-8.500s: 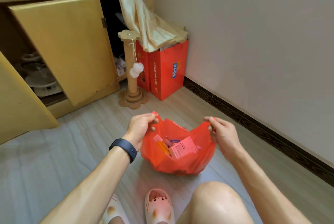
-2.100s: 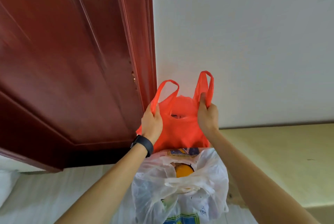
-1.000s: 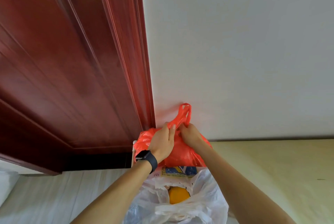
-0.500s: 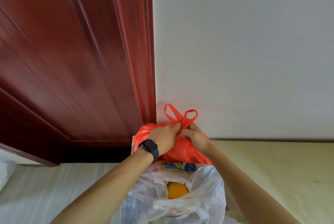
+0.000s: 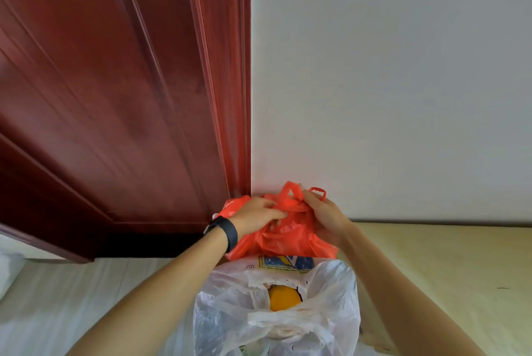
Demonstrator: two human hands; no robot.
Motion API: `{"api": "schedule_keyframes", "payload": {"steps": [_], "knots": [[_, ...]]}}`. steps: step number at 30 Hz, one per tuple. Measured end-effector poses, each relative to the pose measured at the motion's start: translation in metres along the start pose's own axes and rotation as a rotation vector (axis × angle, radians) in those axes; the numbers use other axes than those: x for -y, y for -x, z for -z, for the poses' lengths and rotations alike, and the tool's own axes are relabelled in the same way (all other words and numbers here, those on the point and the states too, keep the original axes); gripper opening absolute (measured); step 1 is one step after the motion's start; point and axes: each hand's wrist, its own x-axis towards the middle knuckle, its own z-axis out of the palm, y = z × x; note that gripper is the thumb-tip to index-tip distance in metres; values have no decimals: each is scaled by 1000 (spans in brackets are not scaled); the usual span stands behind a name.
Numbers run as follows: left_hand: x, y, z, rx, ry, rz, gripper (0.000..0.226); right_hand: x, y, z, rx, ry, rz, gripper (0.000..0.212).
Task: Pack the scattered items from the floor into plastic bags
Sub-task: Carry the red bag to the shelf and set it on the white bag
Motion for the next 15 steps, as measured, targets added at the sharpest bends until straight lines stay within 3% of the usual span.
{"api": "schedule_keyframes", "payload": {"steps": [3,5,8,10,12,15], "knots": [[-9,-1,15,124,393,179,34,12,13,3,110,235,85,24],[-12,-3,22,203,493,289,34,20,17,2,89,500,173,23],[-11,-7,24,218,478,263,18,18,13,-5,-118,903,379,20],[-11,-10,23,217,417,210,27,10,6,-11,-263,1089,499,23],[-10,-13,23,255,335,213,42,2,0,-15,-347,1150,565,25],[-5,-21,27,217,82,227,72,-4,-4,-17,-384,1048,619,28]]}}
